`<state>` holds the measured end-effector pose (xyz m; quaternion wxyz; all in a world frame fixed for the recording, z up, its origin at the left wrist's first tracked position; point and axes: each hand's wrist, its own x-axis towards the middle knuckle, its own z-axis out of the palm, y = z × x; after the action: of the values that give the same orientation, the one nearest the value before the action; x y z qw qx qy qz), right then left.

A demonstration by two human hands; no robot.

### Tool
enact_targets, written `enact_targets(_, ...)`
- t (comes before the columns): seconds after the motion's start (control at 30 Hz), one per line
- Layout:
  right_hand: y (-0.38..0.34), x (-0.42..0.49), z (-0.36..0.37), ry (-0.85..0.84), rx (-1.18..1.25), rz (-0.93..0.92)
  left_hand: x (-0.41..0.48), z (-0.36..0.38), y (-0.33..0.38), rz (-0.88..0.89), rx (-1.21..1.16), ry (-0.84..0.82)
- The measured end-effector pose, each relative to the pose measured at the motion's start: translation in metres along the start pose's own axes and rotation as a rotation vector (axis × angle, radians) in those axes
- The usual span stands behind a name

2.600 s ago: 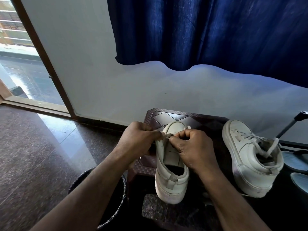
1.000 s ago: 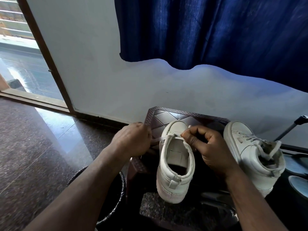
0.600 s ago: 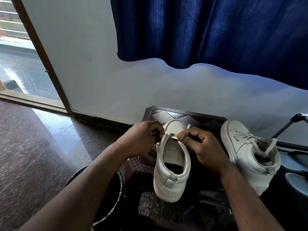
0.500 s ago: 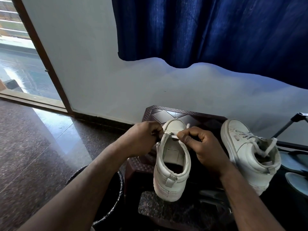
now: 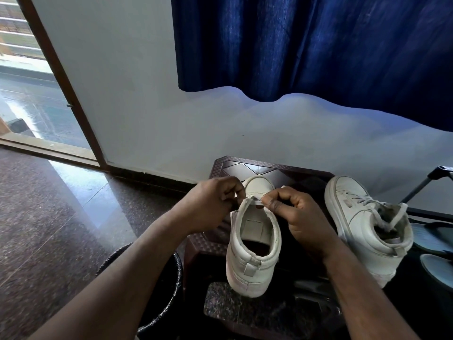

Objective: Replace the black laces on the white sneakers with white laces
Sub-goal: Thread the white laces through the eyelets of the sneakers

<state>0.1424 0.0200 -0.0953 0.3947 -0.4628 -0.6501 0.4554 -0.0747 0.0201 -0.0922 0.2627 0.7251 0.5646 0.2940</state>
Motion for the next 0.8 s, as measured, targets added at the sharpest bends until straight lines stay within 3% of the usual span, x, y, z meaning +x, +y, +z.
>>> enact_targets(0.17,-0.004,0.0,0.005,0.026,0.17,0.093,0.002,-0.003,0.001,0.007,0.235,-0.027)
enact_targets(0.33,-0.011,-0.001,-0.001,0.099,0.418,0.146,-0.001,-0.012,-0.004,-0.177,0.512,-0.093)
enact_targets(0.6,-0.017,0.001,-0.02,0.213,0.729,0.089,-0.001,-0.008,0.002,-0.088,-0.016,-0.002)
enact_targets(0.8,-0.017,0.002,-0.022,0.201,0.842,0.069,-0.001,-0.004,0.005,-0.1,-0.032,-0.035)
